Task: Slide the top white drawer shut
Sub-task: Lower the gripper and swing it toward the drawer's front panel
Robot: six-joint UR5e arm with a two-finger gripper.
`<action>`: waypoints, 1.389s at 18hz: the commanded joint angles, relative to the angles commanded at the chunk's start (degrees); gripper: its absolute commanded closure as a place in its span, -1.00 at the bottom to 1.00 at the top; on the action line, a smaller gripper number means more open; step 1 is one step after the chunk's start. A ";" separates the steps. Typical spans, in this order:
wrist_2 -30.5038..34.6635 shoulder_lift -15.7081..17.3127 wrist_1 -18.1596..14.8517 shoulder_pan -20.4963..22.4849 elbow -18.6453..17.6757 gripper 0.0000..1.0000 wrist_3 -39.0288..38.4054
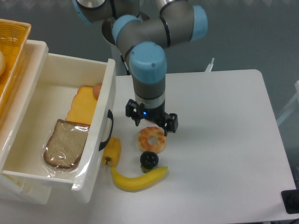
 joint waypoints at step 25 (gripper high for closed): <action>-12.39 -4.31 -0.26 -0.88 0.54 -1.00 -9.85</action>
